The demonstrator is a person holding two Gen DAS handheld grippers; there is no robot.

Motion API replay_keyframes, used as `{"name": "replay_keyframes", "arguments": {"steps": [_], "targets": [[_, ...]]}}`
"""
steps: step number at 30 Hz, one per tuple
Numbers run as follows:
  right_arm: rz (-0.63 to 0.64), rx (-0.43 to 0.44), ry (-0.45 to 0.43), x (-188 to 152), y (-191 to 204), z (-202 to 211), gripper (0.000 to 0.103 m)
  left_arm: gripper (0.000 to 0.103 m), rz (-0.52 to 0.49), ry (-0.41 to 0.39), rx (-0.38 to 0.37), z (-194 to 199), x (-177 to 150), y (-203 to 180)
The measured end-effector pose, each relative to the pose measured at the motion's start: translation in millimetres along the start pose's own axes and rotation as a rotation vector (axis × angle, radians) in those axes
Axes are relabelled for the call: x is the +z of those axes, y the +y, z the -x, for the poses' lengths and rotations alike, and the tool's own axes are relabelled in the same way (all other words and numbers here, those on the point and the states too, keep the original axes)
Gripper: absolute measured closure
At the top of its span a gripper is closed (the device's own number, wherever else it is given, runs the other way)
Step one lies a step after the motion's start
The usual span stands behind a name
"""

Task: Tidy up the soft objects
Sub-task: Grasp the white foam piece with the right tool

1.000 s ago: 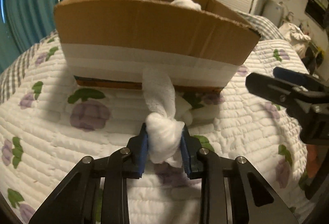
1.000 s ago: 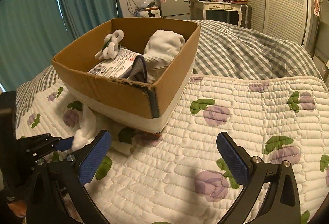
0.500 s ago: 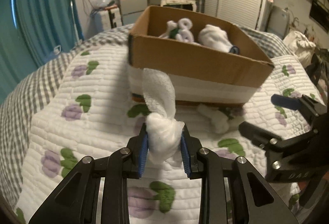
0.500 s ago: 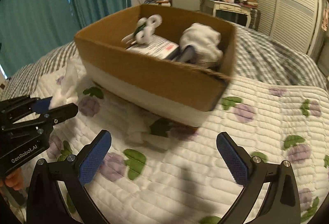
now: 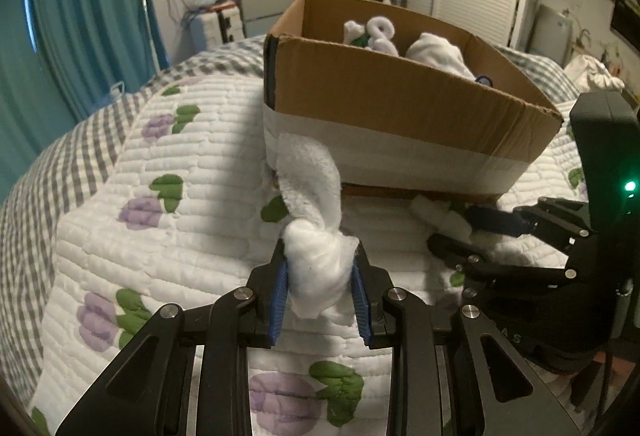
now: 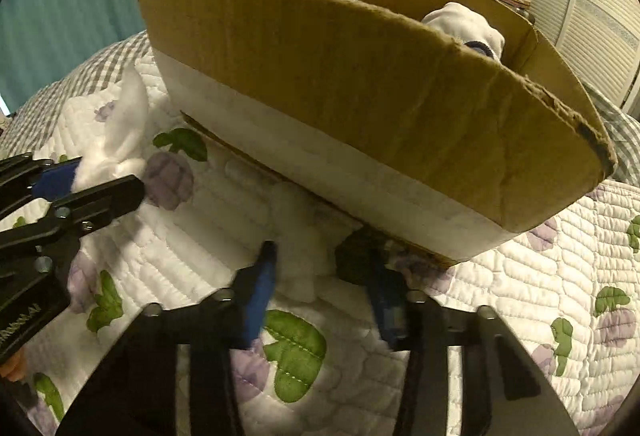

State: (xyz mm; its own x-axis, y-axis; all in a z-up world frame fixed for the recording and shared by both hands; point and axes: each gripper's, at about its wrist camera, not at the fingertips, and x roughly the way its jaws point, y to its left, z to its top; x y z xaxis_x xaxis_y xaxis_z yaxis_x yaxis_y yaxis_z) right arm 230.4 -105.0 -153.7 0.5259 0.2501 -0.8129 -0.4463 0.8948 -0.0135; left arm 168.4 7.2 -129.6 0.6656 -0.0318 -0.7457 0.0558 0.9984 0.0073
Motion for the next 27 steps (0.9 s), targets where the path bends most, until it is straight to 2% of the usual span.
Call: {"name": "replay_keyframes", "arguments": {"steps": [1, 4, 14, 20, 27], "targets": [[0.006, 0.005, 0.003, 0, 1, 0, 0.075, 0.075, -0.001, -0.002, -0.003, 0, 0, -1], [0.039, -0.017, -0.013, -3, 9, 6, 0.077, 0.075, 0.006, -0.002, -0.018, 0, -3, -1], [-0.004, 0.016, -0.092, -21, 7, 58, 0.078, 0.075, -0.028, -0.003, 0.017, 20, -19, -15], [-0.024, 0.029, -0.154, -29, 1, 103, 0.078, 0.075, -0.075, -0.032, 0.017, 52, -24, -32], [0.003, 0.017, -0.247, -25, 2, 162, 0.077, 0.075, -0.145, -0.114, 0.031, 103, -15, -56]]}}
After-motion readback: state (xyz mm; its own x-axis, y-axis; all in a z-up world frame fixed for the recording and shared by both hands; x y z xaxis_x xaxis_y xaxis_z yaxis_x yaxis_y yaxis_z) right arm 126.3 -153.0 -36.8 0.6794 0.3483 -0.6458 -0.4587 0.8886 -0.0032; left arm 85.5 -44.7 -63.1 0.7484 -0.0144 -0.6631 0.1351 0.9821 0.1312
